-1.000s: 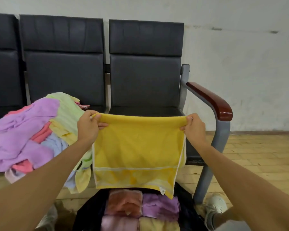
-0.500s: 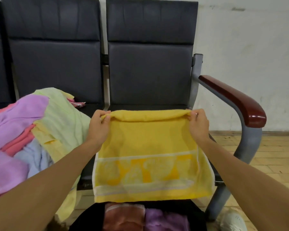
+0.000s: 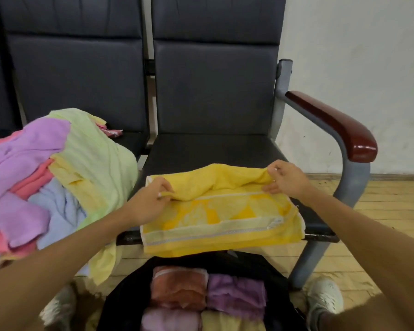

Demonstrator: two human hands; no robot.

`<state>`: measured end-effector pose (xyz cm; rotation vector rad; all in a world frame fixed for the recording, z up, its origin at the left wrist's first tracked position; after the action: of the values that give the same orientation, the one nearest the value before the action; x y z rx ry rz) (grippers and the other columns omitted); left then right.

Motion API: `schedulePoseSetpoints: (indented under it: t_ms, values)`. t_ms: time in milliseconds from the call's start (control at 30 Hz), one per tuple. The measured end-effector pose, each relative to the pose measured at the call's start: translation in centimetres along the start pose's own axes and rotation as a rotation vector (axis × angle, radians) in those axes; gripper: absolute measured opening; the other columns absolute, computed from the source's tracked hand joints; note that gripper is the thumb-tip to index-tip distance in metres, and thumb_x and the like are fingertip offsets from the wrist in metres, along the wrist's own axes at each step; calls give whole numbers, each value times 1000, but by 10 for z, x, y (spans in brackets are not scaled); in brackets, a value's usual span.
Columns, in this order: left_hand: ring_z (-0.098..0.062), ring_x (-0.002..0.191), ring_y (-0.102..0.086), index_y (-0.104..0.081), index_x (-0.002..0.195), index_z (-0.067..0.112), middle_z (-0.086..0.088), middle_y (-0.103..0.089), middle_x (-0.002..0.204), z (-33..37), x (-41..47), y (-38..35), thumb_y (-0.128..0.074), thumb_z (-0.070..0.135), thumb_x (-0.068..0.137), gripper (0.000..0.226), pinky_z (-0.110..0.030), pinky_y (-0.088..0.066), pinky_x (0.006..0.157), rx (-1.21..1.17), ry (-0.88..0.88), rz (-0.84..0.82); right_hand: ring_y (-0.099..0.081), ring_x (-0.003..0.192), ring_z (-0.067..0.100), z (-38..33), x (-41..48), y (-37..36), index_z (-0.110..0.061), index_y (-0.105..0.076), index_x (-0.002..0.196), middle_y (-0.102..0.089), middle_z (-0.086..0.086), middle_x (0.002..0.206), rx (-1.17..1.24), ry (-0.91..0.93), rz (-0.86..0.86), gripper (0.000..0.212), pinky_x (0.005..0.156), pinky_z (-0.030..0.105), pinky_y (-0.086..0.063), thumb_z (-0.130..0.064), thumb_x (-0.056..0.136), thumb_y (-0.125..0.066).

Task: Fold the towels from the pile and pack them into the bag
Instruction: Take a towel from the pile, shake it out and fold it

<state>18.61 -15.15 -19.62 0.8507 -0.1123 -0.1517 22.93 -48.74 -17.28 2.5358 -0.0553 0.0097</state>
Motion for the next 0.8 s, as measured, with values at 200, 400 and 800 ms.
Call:
schedulePoseSetpoints:
  t_ms: [200,400,800]
  values:
    - [-14,106,-56,-35,135,29,7,-51,130,-14,-18,-16,-42,23,102,35,-31,-46,91,242,-32,-187,-56,114,19,-14,-29,-18,-19,-62,124,-62,1,128,-594,201,-126,26,89,21,-41,-18,100,-51]
    - [-23,93,-61,-35,137,30,-6,-59,118,-46,7,3,-38,24,103,34,-38,-51,82,284,35,-111,-59,106,17,-4,-16,-42,-22,-56,134,-58,1,132,-559,213,-173,34,88,20,-44,-22,100,-53]
    - [-19,98,-55,-64,122,11,-7,-64,117,-17,16,55,-43,9,101,29,-26,-39,85,38,-54,406,-51,80,3,-45,-14,29,-9,-67,117,-68,6,106,-241,294,483,27,77,5,-36,-13,103,-44]
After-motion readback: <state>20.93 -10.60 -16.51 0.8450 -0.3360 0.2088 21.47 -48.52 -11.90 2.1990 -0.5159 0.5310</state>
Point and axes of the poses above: each hand's wrist, its own x-axis towards the middle knuckle, its own y-axis out of the back of the hand, z = x × y, the point moved 10 cm from there along x, towards the middle knuckle
